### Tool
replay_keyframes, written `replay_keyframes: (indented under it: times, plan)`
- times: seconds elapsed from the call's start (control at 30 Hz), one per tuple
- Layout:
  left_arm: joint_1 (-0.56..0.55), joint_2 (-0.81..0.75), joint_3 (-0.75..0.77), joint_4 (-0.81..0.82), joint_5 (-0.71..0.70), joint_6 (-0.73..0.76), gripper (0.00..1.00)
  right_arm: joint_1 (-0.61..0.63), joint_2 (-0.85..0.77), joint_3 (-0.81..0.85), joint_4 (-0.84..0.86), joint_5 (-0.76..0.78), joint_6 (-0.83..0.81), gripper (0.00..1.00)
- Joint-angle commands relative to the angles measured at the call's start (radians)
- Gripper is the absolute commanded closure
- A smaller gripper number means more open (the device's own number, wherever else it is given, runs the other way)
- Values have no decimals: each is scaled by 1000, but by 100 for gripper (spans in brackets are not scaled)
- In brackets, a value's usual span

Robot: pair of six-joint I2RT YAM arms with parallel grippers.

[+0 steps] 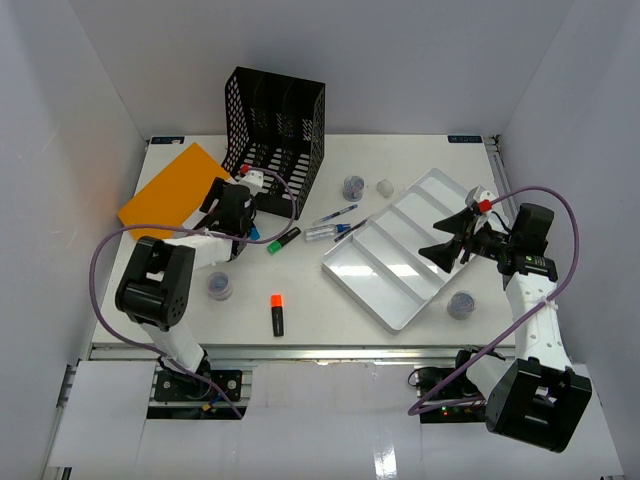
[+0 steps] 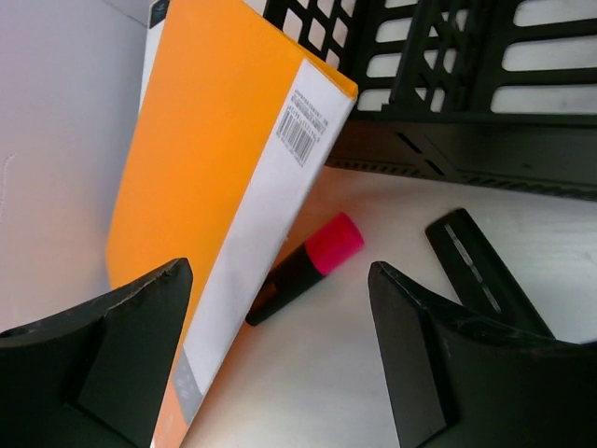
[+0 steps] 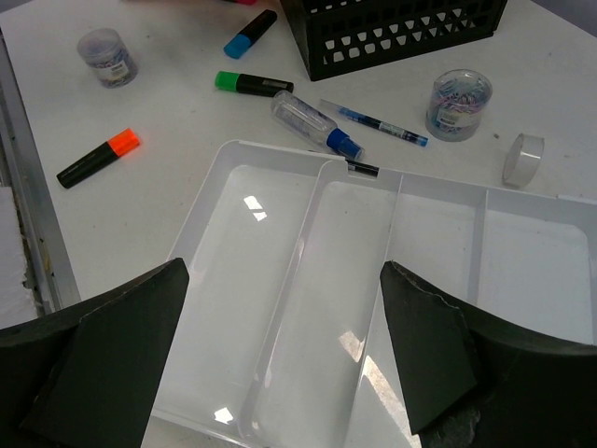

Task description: Organize the desk

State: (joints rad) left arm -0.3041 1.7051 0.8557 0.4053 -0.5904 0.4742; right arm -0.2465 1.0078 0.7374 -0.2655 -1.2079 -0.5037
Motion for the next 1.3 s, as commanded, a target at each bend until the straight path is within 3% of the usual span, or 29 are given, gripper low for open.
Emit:
replay_keyframes:
  times: [0.0,0.1,0.3,0.53,0.9,1.0,1.07,1.27]
  plan:
    - [-1,98,30,243,-94,108,14,6,-1,-4,20,-25,-9,10]
    - [0,158,54,333,-147,165,20,4,3,-4,21,-28,-10,10]
    - [2,229,104,353,-165,192,30,6,8,-4,20,-25,-13,10]
    - [37,231,111,350,-166,181,50,6,8,-4,20,-25,-15,10]
    - [71,156,115,264,-137,124,91,6,4,-3,17,-22,-15,10]
    - [73,105,131,206,-133,107,100,6,3,-1,14,-23,-15,10]
    - [76,59,162,140,-120,57,100,6,2,-1,12,-24,-15,10]
    - [114,-133,288,-269,3,-226,100,6,2,1,11,-24,-15,10]
